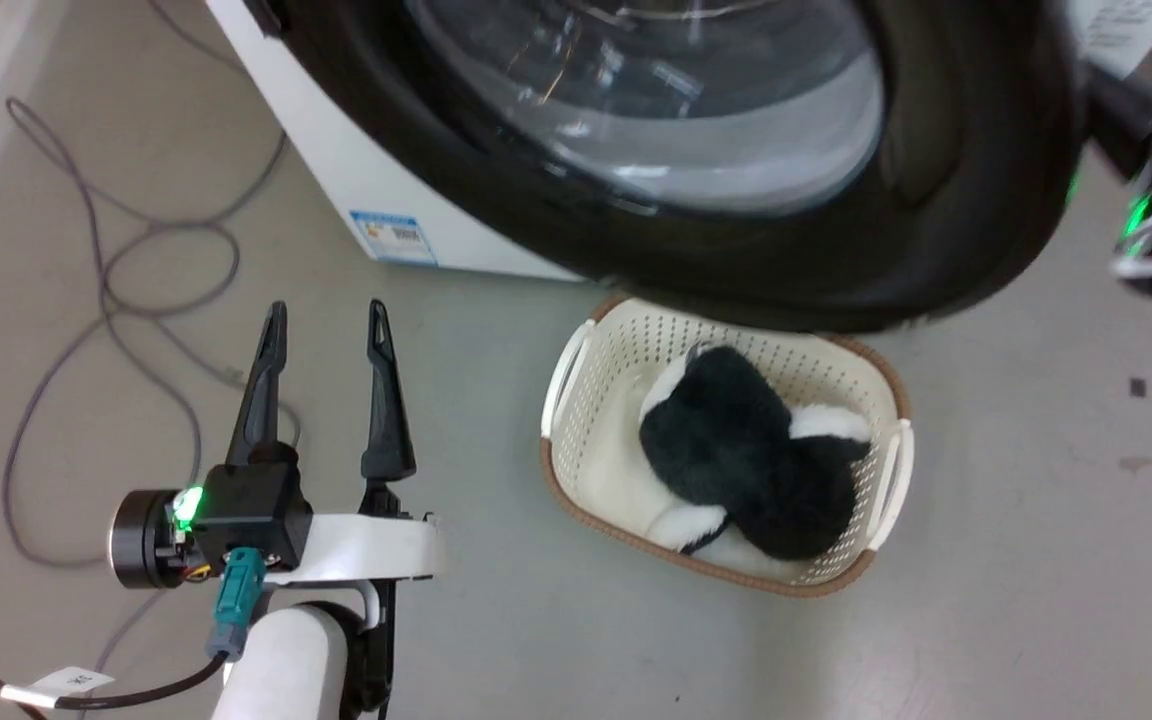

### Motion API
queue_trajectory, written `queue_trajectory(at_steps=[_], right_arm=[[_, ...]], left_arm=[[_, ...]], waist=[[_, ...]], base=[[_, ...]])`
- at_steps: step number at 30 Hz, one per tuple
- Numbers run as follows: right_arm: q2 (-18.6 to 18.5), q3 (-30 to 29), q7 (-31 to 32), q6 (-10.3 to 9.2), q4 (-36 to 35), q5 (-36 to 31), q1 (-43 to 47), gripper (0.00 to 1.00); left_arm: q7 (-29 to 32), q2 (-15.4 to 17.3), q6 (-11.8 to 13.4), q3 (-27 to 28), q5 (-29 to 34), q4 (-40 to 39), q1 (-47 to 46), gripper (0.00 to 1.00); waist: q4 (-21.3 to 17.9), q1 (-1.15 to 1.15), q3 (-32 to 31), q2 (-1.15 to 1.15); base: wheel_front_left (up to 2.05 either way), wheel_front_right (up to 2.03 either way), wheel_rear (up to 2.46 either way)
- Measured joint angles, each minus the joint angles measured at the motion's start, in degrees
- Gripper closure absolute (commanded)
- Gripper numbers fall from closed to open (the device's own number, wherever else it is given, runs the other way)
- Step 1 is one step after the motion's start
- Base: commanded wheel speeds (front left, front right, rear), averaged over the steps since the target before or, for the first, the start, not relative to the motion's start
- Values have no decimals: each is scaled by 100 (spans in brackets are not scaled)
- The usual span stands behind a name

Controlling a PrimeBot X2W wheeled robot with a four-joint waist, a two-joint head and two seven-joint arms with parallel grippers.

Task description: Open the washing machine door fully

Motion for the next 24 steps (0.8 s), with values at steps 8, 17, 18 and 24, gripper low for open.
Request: queue_trajectory(at_steps=[8, 17, 18, 24], right_arm=[[194, 171, 337, 0, -713, 81, 895, 100], [502, 409, 592, 0, -1690, 194, 2140, 100], [527, 434, 604, 0, -1778, 203, 2246, 100], [747, 650, 728, 0, -2271, 203, 2845, 100]], left_arm=[[0, 0, -104, 98, 52, 111, 257, 0], [-1, 1, -204, 144, 129, 229, 571, 0], [-1, 0, -208, 144, 144, 236, 598, 0], [0, 0, -246, 159, 153, 305, 728, 0]], waist=[[-144, 0, -371, 0], [-239, 0, -830, 0], [-245, 0, -868, 0], [-266, -1, -1085, 0]], base=[[0, 0, 0], [0, 0, 0], [0, 0, 0], [0, 0, 0]])
